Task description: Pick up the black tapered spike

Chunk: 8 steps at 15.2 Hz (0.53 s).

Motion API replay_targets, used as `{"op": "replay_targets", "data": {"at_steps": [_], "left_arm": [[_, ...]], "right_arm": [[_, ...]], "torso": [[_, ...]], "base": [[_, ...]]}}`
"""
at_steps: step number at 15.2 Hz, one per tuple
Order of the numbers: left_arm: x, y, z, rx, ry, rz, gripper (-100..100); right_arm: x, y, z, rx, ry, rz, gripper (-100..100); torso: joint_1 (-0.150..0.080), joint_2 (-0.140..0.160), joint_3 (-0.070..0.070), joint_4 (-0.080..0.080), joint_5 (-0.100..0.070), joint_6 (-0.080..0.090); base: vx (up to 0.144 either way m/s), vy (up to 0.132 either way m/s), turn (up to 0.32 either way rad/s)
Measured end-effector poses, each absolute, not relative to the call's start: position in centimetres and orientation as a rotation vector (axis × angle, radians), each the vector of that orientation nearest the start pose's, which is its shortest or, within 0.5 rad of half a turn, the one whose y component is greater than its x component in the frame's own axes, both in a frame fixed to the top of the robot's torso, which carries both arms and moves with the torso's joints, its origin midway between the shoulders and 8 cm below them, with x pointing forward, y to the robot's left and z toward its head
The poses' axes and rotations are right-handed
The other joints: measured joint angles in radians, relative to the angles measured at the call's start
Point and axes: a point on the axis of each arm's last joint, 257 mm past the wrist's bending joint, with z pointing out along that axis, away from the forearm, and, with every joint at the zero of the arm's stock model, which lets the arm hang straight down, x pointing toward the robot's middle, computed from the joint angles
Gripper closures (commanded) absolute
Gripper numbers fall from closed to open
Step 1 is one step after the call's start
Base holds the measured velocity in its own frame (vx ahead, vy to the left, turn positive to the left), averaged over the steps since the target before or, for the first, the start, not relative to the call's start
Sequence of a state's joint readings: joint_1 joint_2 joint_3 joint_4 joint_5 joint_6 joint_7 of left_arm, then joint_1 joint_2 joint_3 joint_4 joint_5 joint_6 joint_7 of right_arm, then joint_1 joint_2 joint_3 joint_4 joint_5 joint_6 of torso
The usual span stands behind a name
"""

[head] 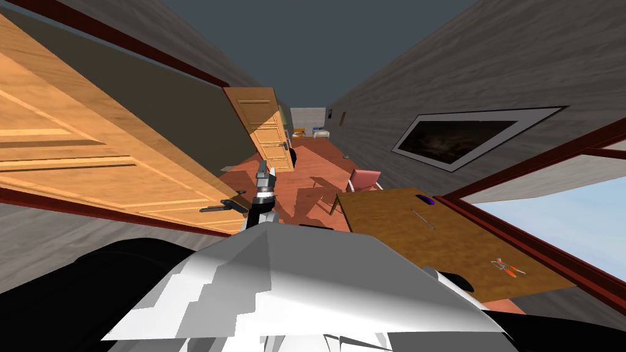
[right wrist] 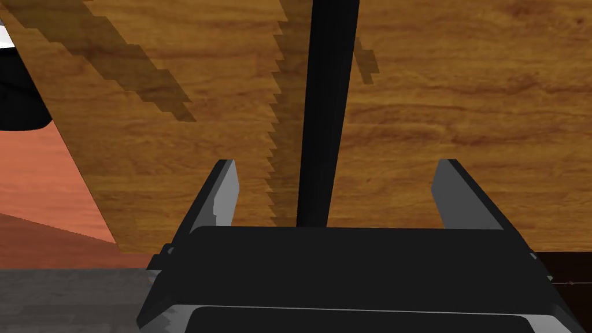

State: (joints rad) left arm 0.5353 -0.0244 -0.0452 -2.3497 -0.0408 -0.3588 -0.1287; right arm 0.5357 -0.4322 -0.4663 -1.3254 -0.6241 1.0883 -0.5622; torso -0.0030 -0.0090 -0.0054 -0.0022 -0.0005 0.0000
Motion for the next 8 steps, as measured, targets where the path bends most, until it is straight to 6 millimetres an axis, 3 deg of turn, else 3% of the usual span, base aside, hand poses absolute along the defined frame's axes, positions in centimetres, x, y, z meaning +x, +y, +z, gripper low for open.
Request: {"op": "replay_targets", "data": {"at_steps": [3, 8], "left_arm": [[35.3, 26.9, 1.7, -0.685, 0.721, -1.164, 0], [35.3, 26.9, 1.7, -0.685, 0.721, -1.165, 0]], "right_arm": [[0.1, -52.2, -53.3, -3.144, -0.317, 0.102, -100], [0.1, -51.4, -54.7, -3.141, -0.318, 0.096, -100]], "torso": [[-0.001, 0.000, 0.000, 0.000, 0.000, 0.000], [-0.002, 0.008, 0.005, 0.002, -0.001, 0.000]], "base": [[0.097, -0.012, -0.034], [-0.008, -0.026, -0.031]]}}
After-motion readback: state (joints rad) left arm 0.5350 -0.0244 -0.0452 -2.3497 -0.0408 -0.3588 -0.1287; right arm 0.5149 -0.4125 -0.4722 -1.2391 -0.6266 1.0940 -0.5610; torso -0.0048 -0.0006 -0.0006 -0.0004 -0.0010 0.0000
